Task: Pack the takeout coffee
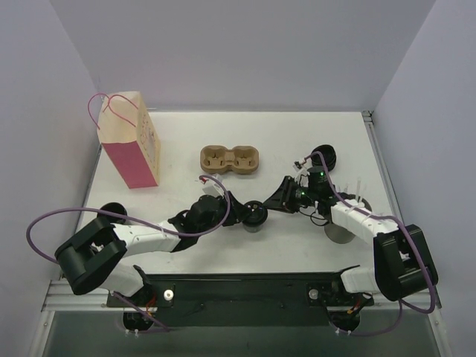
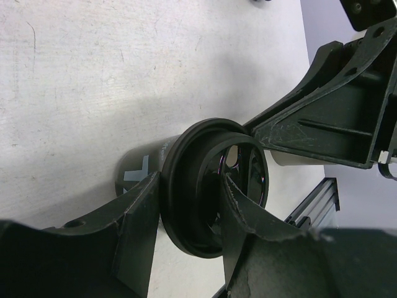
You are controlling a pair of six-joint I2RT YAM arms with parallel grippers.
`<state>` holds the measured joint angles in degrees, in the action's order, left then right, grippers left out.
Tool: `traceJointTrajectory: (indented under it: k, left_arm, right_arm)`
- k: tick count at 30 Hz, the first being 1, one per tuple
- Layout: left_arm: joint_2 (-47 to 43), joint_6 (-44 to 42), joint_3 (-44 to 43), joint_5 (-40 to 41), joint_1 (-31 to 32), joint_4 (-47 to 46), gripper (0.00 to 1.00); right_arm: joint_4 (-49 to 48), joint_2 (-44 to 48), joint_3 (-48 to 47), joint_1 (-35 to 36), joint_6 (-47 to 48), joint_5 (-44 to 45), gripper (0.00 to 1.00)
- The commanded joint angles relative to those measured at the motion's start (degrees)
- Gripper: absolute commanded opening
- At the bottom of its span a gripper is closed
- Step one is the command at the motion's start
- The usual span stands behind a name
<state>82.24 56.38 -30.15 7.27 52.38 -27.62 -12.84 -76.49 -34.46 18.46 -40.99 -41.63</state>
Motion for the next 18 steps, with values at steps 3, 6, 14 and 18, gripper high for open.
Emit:
traceJointTrajectory:
  k: [3, 6, 14, 18]
  left_arm:
    - [5.8, -2.6, 4.8, -0.9, 1.5, 21.0, 0.47]
    - [6.8, -1.6, 5.2, -0.7, 2.3, 20.7, 0.47]
    - [9.4, 0.7, 6.7, -0.7, 3.3, 18.9, 0.47]
    - [8.8, 1.2, 7.7, -0.1, 3.3, 19.4, 0.47]
  right_arm:
    - [-4.6, 0.1, 8.2, 0.8, -0.1, 2.3, 0.22]
    - [-10.3, 0.0, 13.1, 1.1, -1.1, 2.8, 0.21]
    - [-21.0, -4.2, 20.7, 2.2, 1.4, 5.4, 0.19]
    - [-27.8, -8.3, 23.7, 2.2, 0.7, 5.2, 0.18]
